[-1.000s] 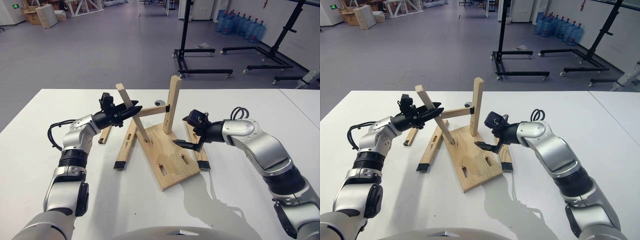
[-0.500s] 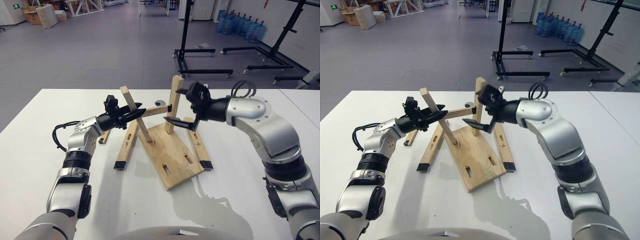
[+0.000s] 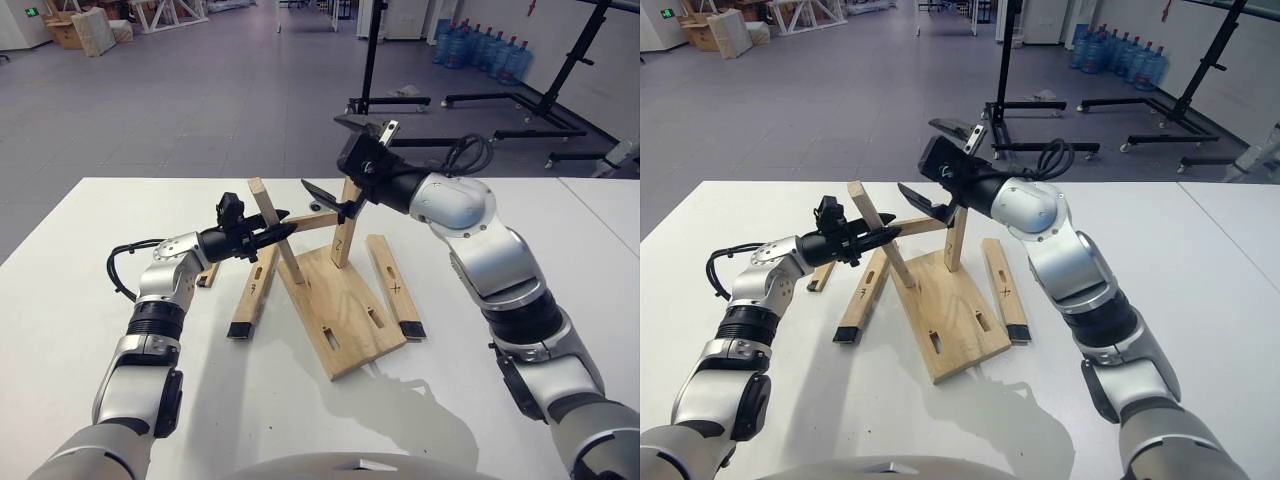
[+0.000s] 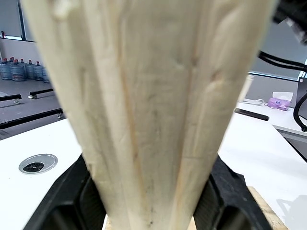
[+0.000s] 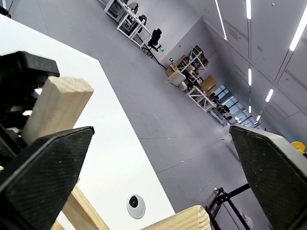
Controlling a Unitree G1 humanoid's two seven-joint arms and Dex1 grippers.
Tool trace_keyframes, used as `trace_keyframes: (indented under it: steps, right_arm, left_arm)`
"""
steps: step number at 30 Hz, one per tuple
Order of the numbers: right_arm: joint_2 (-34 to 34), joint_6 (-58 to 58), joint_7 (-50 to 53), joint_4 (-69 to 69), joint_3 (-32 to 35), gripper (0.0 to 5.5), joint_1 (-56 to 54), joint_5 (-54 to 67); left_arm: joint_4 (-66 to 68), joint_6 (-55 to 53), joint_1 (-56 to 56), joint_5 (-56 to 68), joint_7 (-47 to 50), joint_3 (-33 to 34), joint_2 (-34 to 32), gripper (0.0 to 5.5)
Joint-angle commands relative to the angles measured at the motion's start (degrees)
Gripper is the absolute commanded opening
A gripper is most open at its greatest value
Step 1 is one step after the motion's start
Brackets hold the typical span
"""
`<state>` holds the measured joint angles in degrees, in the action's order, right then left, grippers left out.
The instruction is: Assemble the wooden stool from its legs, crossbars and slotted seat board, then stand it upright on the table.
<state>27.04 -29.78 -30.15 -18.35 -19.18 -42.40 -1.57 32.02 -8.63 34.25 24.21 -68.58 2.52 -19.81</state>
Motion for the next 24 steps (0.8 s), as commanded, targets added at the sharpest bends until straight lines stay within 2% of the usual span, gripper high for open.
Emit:
trace_keyframes:
  steps: [1,10,18,24]
  right_arm:
    - [-0.50,2.50,0.31,2.65,-1.94,5.19,0.11,-3.70]
    - [-5.67,10.27,4.90,13.82,-6.69,5.19,-0.99,-13.49]
    - [-8.76,14.25,7.02,22.57,-5.06,5.19,-4.36,-17.35]
    - [-8.08,17.44,5.20,28.00,-9.88,5.19,2.47,-20.76]
  left_arm:
    - [-0.39,-0.72,0.26,-0.68,0.73,0.21,-0.74,2.02]
    - [-1.81,-1.13,0.07,-0.46,1.02,0.06,-0.32,2.02]
    - [-2.60,-1.36,-0.36,-0.72,1.60,-0.38,0.11,2.02]
    - [-2.71,-1.18,-0.60,-0.93,1.87,-0.77,0.52,2.02]
